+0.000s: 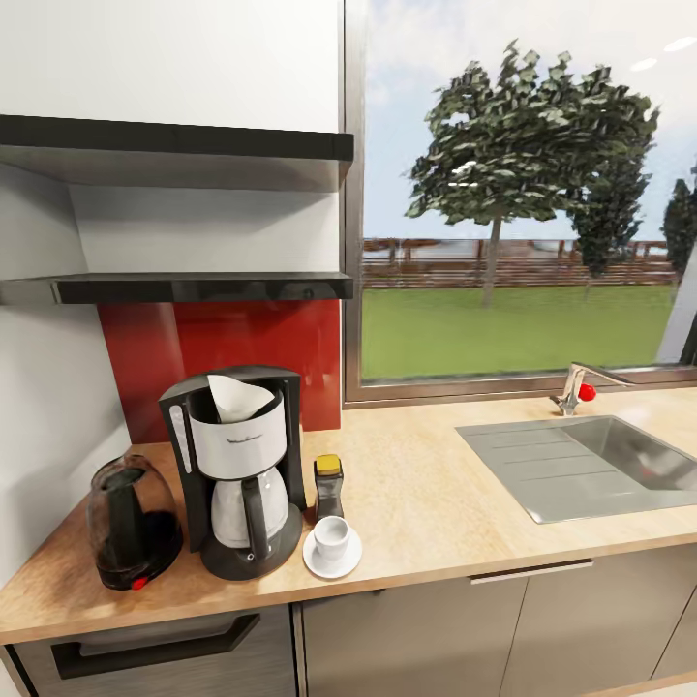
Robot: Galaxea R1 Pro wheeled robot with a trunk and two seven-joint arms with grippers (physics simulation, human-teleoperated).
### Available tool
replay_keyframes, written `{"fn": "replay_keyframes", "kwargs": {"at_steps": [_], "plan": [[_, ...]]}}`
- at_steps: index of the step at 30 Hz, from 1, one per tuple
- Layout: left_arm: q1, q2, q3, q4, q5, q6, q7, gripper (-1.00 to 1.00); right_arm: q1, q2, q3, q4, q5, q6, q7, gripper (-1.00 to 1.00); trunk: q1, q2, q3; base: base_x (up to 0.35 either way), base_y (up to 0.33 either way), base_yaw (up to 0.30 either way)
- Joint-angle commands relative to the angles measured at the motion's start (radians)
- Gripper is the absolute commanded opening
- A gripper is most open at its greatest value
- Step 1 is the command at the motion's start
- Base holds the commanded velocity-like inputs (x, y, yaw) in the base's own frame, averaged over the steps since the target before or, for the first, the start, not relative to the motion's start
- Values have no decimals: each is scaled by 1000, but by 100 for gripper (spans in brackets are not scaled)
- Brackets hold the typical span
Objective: Set up a coffee station on the kitchen countertop: keep the coffee maker on the countertop, move the bottle of coffee from the kitchen shelf to the counter next to the coffee maker, place a paper coffee filter on top of the coffee maker, put the saucer next to the coffee maker with the coffee cup on the saucer, and place the electric kettle next to the coffee maker.
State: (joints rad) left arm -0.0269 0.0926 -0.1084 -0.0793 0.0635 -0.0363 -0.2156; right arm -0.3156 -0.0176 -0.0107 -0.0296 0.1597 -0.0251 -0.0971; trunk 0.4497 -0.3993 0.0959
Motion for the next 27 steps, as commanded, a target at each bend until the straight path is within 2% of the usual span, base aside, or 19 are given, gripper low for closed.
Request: {"fn": "replay_keyframes", "kwargs": {"at_steps": [1,7,27], "plan": [[-1,0,-8,1,7,-8,-2,100,0,9,-2,2,9,-3,-3,100,0,-1,0,0,0,0],[-1,-6,-1,-1,6,-14,-2,100,0,21,-2,2,10,-3,-4,100,0,-1,0,0,0,0],[-1,-6,4,-2,6,-14,-2,100,0,23,-2,-1,7,-7,-6,100,0,-1,0,0,0,0]]}}
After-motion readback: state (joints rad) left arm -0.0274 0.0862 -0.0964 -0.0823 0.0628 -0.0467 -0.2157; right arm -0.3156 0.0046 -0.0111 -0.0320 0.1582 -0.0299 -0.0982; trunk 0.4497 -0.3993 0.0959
